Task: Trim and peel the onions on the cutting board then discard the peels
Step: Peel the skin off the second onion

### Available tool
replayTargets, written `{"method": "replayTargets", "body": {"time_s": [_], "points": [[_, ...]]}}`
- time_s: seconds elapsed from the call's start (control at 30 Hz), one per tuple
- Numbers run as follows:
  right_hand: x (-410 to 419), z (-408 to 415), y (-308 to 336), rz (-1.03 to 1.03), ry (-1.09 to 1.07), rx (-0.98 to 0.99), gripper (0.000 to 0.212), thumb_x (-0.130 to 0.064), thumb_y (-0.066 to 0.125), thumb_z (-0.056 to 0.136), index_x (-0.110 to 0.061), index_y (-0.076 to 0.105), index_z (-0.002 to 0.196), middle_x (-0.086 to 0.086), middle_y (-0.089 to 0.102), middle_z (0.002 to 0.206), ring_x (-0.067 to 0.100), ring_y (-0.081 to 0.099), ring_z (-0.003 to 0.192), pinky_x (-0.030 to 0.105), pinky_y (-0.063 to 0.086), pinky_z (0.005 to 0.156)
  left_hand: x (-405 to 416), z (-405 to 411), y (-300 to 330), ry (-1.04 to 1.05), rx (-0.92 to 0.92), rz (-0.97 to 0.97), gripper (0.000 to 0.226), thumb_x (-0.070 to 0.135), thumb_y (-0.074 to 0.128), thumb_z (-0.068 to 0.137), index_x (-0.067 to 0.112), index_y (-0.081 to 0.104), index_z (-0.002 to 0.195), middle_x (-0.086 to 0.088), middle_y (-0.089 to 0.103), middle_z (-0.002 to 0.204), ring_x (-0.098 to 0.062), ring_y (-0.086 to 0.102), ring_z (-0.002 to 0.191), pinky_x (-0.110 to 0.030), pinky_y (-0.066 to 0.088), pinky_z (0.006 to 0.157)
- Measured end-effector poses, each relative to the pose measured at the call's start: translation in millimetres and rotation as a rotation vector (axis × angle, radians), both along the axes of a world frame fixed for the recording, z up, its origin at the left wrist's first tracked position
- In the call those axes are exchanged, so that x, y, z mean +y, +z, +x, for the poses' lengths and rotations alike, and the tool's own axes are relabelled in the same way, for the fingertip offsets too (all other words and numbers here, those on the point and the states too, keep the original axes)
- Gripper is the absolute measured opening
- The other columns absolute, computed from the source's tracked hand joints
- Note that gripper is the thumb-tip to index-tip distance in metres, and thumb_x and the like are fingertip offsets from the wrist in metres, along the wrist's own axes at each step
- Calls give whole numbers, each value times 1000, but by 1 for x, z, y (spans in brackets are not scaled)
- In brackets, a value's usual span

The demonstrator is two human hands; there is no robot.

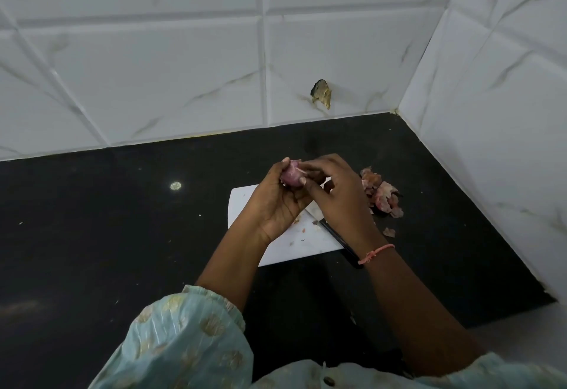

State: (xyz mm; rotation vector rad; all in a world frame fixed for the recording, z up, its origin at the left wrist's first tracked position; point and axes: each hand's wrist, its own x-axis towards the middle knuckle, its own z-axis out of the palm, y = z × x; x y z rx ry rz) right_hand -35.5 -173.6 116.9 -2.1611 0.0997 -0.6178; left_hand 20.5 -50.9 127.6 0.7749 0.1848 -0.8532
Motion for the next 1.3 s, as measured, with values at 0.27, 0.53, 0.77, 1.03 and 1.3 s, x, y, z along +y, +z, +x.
{"method": "replayTargets", "body": {"time_s": [0.27,0.53,0.77,1.03,1.3], "points": [[-4,3,-2,-25,-81,-26,6,-11,70,88,-13,70,94,-5,66,92,-6,57,84,4,40,69,0,5,-12,-38,-148,260,45,53,48,100,16,66,116,-8,65,96,-14,59,78,-29,44,74],[-1,-3,-4,14,-77,-12,7,-15,73,86,-13,72,93,-6,64,94,3,60,83,7,44,68,0,4,-11,120,-16,111,27,28,62,98,4,65,110,-20,72,105,-25,71,96,-34,56,95],[-6,-9,-2,105,12,12,9,-14,72,87,-21,71,93,-13,68,105,6,64,96,23,52,74,-1,6,-11,148,9,100,22,24,59,100,3,65,101,-20,73,97,-26,73,88,-35,55,97],[-13,-9,-3,426,60,77,5,-17,73,86,-18,70,90,-1,73,88,18,71,86,40,60,76,-1,6,-7,110,122,-41,40,23,53,103,-1,51,136,-33,66,118,-37,72,93,-43,61,81],[-13,-9,2,787,121,175,14,-3,65,88,3,66,101,17,73,96,30,72,87,41,60,78,-2,5,-12,97,127,-4,44,20,57,100,0,51,139,-25,64,117,-29,69,96,-40,56,90]]}}
